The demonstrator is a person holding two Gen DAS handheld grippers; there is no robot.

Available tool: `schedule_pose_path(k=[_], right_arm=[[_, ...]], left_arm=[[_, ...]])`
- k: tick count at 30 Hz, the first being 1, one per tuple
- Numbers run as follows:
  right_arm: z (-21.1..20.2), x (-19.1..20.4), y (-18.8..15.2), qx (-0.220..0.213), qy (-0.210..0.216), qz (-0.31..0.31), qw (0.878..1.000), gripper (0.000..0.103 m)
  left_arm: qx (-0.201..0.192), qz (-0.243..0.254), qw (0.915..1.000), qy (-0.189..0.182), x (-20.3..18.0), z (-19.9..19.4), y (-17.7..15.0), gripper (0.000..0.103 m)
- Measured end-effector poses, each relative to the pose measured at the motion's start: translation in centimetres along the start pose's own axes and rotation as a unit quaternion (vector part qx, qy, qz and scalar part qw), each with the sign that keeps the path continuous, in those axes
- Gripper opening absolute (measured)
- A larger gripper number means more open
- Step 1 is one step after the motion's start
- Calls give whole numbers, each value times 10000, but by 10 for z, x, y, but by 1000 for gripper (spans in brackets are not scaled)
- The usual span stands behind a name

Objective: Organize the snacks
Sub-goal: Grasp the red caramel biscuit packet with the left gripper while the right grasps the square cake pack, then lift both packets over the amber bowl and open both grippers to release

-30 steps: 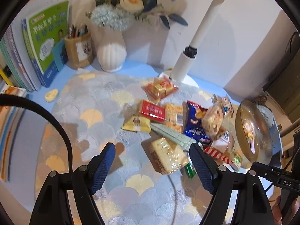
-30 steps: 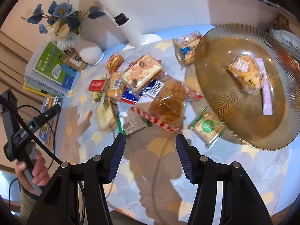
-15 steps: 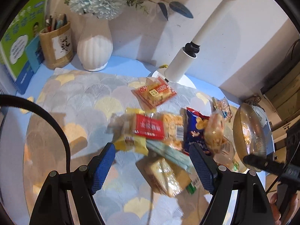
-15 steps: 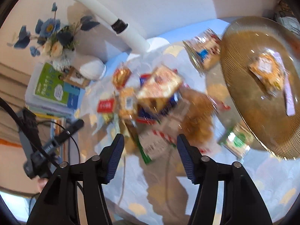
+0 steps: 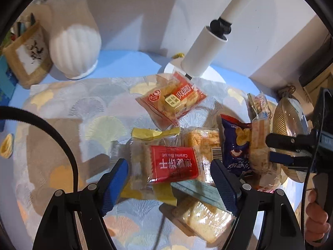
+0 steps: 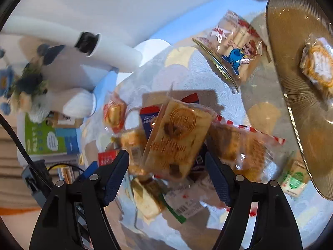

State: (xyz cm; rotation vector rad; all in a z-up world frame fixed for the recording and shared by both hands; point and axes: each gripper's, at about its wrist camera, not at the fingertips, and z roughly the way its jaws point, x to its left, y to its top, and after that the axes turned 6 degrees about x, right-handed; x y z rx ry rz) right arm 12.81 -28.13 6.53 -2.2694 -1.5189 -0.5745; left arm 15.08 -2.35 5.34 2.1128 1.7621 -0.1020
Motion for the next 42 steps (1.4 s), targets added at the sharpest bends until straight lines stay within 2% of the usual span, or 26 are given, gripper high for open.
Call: schedule_pose_path(k=[2,4,6,7,8,11,13,17,25,29,32,35,37,38,40,42], right_arm=[[5,6,6,-42,-192,-93,9998,75],[7,12,7,-83,-406,-222,9989,70],[10,14,7,-99,-559,-326,9979,64],[12,15,6,-104,-688,-396,9968,55],[15,15,5,-55,-787,-428,9960,50],[18,10,-3,-33,-750,-476,9960,46],[15,12,-9,-98,-741,-628,9952,45],[3,16,-25,-182,-543,-785,9953,45],[-25,29,-72,-206,-217,-1219,9921,45],[-24,35,-107,43,-250,-1628,9863,45],[-13,34,-135,278,-485,-1947,9793,45],[4,29,-157,503,-691,-2150,9729,45],[15,21,-166,644,-794,-2110,9721,45],[23,14,-171,736,-880,-2043,9722,45],[31,6,-177,775,-1088,-1986,9709,45],[35,0,-183,759,-1281,-1976,9689,45]], left_arm=[[35,82,10000,2,-2,5,2,76],[22,159,9998,90,-4,7,1,57],[-37,224,9995,233,-4,7,-1,49],[-84,216,9995,212,-4,5,-2,40],[-156,182,9996,176,-2,2,-3,37],[-317,5,9994,-111,4,-9,-9,27],[-435,-64,9989,-171,6,-19,-15,22],[-597,-166,9978,-214,8,-37,-30,13],[-734,-448,9963,-84,16,-68,-86,12],[-593,-687,9959,-27,29,-72,-125,12],[-386,-983,9944,52,45,-68,-156,14],[-191,-1196,9925,168,59,-61,-181,26],[-156,-1180,9921,400,65,-60,-196,43],[-193,-1101,9923,536,66,-61,-200,48],[-264,-891,9931,716,64,-63,-202,76],[-367,-614,9949,718,59,-62,-198,83]])
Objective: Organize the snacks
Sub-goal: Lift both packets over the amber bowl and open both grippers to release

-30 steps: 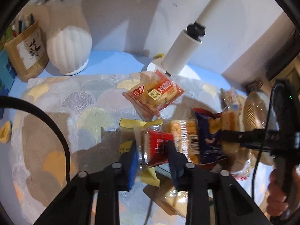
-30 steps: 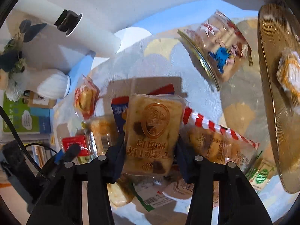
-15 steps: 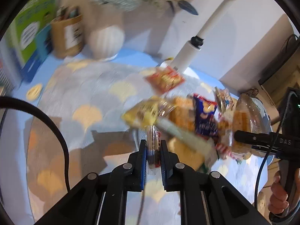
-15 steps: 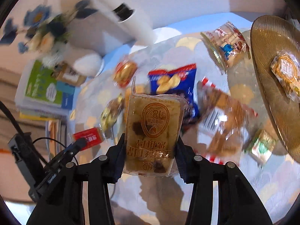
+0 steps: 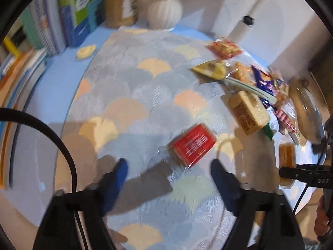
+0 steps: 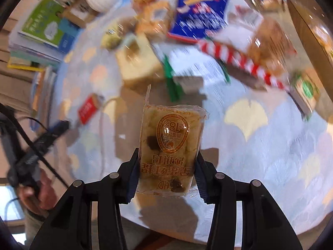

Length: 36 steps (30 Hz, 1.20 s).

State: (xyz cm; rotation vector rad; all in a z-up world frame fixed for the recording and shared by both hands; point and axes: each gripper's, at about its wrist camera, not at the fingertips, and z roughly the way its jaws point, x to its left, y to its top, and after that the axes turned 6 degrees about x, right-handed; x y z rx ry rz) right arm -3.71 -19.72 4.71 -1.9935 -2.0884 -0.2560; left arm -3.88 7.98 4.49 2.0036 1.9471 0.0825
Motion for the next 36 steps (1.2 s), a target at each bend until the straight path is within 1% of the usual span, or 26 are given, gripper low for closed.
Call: schedule_pose_path(k=[2,5,8,10,11,13,14,16,18,20,22,23,24,25,27,29,31,34,36], right_arm=[[7,-5,-5,51,-136,105,9998,45],[11,-13,-11,68,-27,316,9995,46],[10,-15,-13,-48,1,409,9992,46],[9,-14,-15,-86,-22,445,9990,46],[10,-14,-16,-109,-30,459,9989,46],[10,-15,-17,-147,-15,488,9987,47],[11,-16,-17,-158,4,508,9986,48],[9,-23,-21,-176,8,518,9985,49],[9,-22,-21,-193,-32,486,9986,50],[11,-19,-19,-212,-79,441,9988,51],[13,-16,-18,-249,-73,423,9988,57],[14,-13,-16,-284,-130,396,9987,57],[15,-11,-14,-304,-191,362,9987,54],[15,-7,-13,-341,-354,270,9984,49],[17,2,-10,-372,-442,124,9983,45],[13,4,-11,-390,-278,61,9988,45],[6,8,-11,-404,-94,-17,9991,45],[-2,18,-8,-454,-39,-196,9988,45],[-10,26,-4,-467,71,-349,9983,45]], left_arm=[[63,315,9995,-35,-6,9,7,83],[231,839,9962,18,-19,32,20,83],[437,1075,9932,-71,-26,51,30,83],[430,1222,9916,-13,-30,55,32,82],[448,1312,9903,-64,-33,54,32,79],[517,1407,9885,-207,-37,52,30,61],[575,1454,9873,-276,-40,51,28,60],[576,1541,9862,-188,-44,49,21,58],[528,1524,9868,-126,-46,50,19,58],[444,1429,9887,-90,-46,49,18,54],[331,1418,9892,182,-47,50,17,37],[285,1439,9888,267,-48,49,16,36],[263,1398,9895,272,-46,48,16,35],[248,1327,9905,253,-44,46,16,34],[205,1205,9923,200,-40,42,15,34],[127,1019,9947,26,-36,31,14,34],[34,864,9962,-67,-34,22,13,34],[-144,670,9976,-118,-37,5,13,34],[-312,591,9977,-55,-40,-9,14,34]])
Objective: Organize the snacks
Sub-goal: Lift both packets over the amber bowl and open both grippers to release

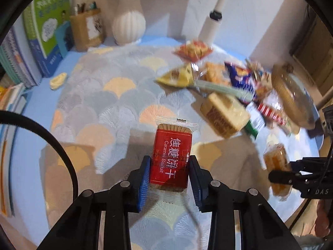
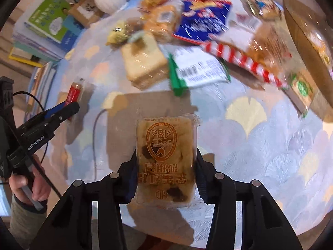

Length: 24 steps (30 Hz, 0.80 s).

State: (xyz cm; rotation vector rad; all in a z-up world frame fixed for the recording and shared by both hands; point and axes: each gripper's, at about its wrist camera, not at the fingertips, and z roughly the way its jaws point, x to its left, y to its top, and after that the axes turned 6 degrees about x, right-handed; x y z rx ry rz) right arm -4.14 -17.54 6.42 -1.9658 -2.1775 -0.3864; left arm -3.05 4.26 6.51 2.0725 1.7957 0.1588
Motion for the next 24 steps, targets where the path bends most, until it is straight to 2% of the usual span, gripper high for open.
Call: schedule_pose_path(k=[5,9,13,16,21,24], right_arm=[[-21,23,20,10,140,-601,9981,45],[-38,45,38,80,257,-1187,9926,45],[-70,74,55,-144,87,-1935,9809,45],[-88,89,61,-350,29,-2250,9737,45],[-112,93,64,-555,76,-2393,9693,45],[-128,85,59,-726,69,-2423,9675,45]], left_arm=[[-516,-235,9981,233,-3,-39,7,34],[-1051,-609,9922,268,-5,-82,7,34],[-1439,-923,9846,351,-8,-115,4,34],[-1585,-1033,9811,414,-12,-127,4,34],[-1803,-1043,9770,451,-28,-141,2,34],[-1941,-867,9764,378,-49,-146,6,34]])
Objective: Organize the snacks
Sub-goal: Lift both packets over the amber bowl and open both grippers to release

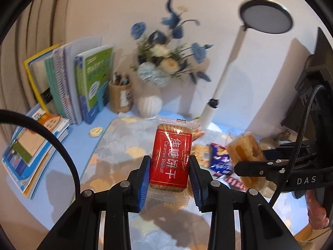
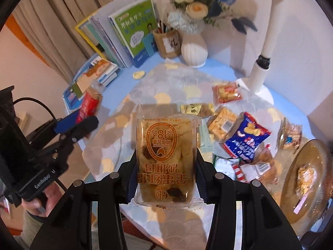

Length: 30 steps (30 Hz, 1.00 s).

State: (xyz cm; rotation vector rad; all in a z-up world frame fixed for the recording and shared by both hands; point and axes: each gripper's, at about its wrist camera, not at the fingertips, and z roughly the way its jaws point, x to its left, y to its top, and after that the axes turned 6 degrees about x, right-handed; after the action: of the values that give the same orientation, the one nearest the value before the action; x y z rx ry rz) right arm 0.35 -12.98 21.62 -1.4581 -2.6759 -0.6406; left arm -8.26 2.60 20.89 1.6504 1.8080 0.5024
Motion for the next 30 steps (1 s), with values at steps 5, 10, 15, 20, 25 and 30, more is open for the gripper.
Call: schedule_pose_path(k=[5,10,15,20,25,30], right_arm=[[-24,-31,-19,-249,19,322,9992,45],[-53,-86,-43,-604,10,969,9935,45],[-82,-155,-83,-966,-115,1826,9784,45],[-107,-228,-132,-1136,-580,2679,9550,45],[-131,-279,-176,-1374,-839,3353,9283,45],[-126,-315,-208,-1252,-830,3879,9094,45]], left_arm=[[1,304,9993,-201,-41,7,7,34],[121,792,9957,-455,-97,25,17,34],[373,1294,9882,-736,-158,52,22,34],[695,1695,9772,-1077,-220,86,23,34],[1077,1868,9651,-1485,-263,115,19,34],[1386,1998,9542,-1744,-298,136,13,34]])
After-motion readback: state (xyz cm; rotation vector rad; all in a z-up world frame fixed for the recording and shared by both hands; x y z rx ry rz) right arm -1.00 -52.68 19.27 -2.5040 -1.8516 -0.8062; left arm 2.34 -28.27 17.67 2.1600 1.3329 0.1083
